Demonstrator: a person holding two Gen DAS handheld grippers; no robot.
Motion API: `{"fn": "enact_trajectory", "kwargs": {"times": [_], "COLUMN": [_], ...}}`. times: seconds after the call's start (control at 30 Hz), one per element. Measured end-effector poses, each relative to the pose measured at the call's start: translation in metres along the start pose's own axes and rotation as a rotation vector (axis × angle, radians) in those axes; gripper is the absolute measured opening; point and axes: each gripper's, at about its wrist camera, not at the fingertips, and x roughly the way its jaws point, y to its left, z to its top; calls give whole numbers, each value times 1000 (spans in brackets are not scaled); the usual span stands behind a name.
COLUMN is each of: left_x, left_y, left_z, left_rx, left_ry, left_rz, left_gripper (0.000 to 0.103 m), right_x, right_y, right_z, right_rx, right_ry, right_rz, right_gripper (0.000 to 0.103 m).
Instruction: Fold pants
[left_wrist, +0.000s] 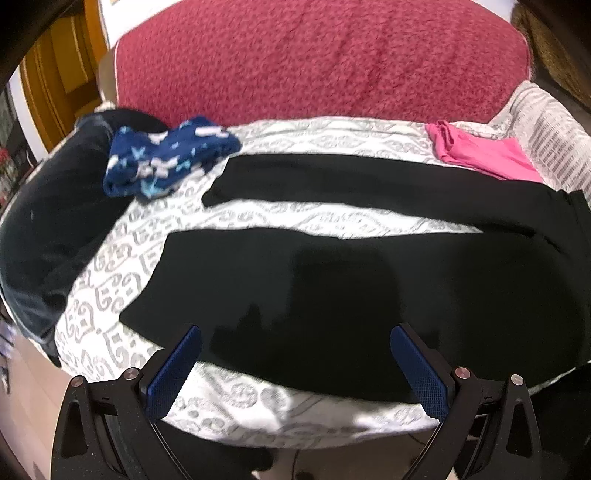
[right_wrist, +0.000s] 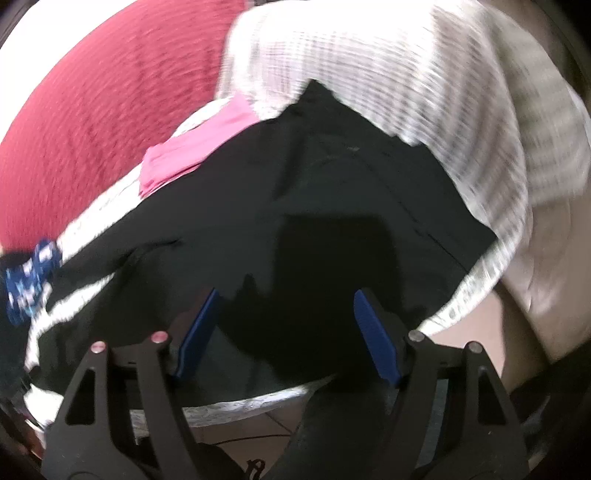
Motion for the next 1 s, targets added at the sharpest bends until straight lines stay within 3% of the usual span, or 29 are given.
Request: {"fn": "enact_trajectory", "kwargs": {"times": [0.23,0.47,0.57,0.6,0.63,0.67,0.7,0.77,1.0], "left_x": [17,34,40,41,43,45,47,52,69], "left_y": [73,80,85,87,90,92,97,104,116], "left_z": [-15,-22,-23,-23,-22,-21,-20,-20,-12], "left_rx": [-228,-305,-357,-372,-392,-409,-436,-477,-563], "left_ry": [56,120,148,153,157,158,156,159,180], "left_rz": [-25,-163,-212,-222,-233,-232,-223,-220,-250], "left_gripper": [100,97,97,97,97,94,91,82,76], "right_x": [-9,18,25,27,27,28,26,22,20], "right_y": [-69,-82,-86,-86,-84,-82,-79,-78,-73], "right_z": [3,-4,-3,-1,-1,0,3,4,8], "right_rx": [210,299,338,346,341,332,322,319,302], "right_ry": [6,114,114,103,95,94,83,58,49], "right_rz": [-64,21,60,77,89,89,71,70,58], "right_gripper": [76,76,76,71,41,23,13,10,10]}}
